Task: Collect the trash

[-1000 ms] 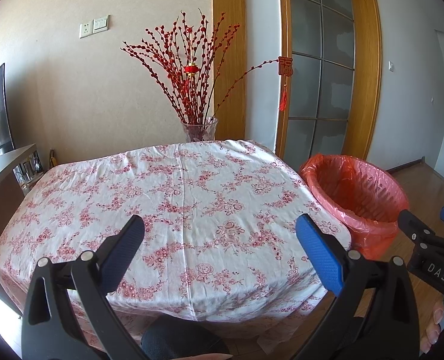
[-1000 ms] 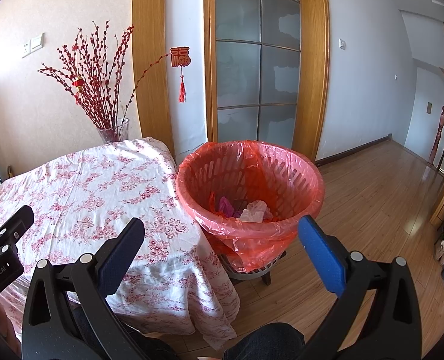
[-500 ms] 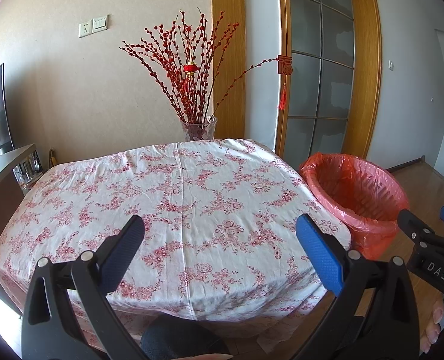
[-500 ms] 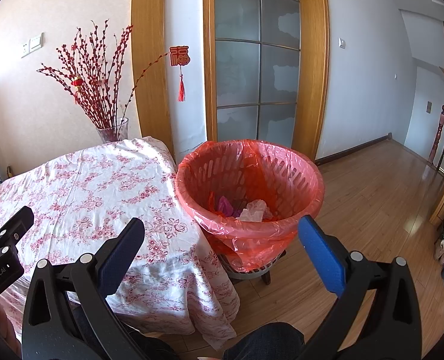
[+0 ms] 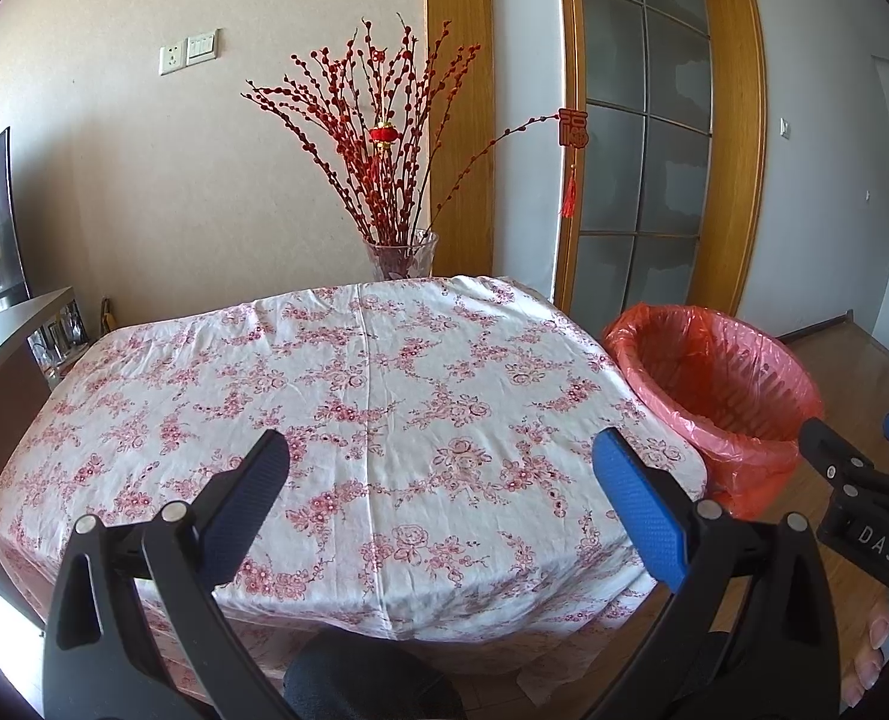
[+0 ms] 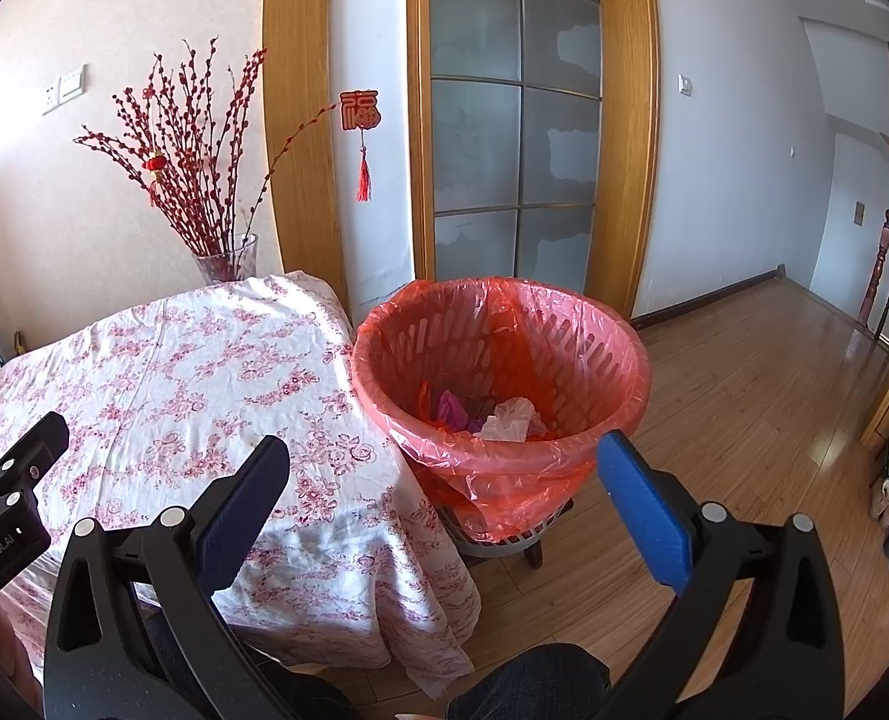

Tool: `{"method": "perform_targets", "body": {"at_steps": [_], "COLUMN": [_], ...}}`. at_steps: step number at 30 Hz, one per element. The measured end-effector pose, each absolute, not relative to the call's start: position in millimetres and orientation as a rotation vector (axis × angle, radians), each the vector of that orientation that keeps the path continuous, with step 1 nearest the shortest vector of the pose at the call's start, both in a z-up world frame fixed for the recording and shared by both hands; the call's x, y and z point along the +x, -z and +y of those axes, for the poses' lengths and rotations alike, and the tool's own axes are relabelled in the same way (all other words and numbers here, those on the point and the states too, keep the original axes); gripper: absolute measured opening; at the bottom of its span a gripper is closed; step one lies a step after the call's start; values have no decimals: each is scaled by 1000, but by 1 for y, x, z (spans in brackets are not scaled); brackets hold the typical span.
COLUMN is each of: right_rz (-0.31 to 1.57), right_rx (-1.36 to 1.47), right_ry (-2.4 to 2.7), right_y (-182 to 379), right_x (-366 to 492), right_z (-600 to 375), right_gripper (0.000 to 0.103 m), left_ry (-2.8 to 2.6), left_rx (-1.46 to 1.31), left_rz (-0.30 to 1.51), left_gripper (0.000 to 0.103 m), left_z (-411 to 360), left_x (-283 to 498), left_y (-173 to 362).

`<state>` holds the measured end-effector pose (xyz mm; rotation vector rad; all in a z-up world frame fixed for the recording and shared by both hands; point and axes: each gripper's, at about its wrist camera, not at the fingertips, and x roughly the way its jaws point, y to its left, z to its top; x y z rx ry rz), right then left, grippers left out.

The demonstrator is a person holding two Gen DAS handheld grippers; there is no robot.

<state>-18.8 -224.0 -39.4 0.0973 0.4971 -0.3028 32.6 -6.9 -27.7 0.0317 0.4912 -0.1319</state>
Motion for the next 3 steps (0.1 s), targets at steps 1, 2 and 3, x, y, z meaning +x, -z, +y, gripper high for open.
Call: {"method": "perform_targets", "body": {"at_steps": [1,2,3], "right_rz": [498,498,498], "right_rx": [97,97,97], "right_ry": [302,302,301], "right_y": [40,40,40], "right_x": [-19,-19,-19], "right_z": [-224,-224,-224], "right_gripper": [101,101,101], "left_ry": [132,132,133], "left_rx": [31,31,30], "left_rz": [493,493,494], "left_gripper": [99,99,99], "left_z": [-7,-7,-6], "left_x": [33,33,33], "left_y": [28,28,28]}}
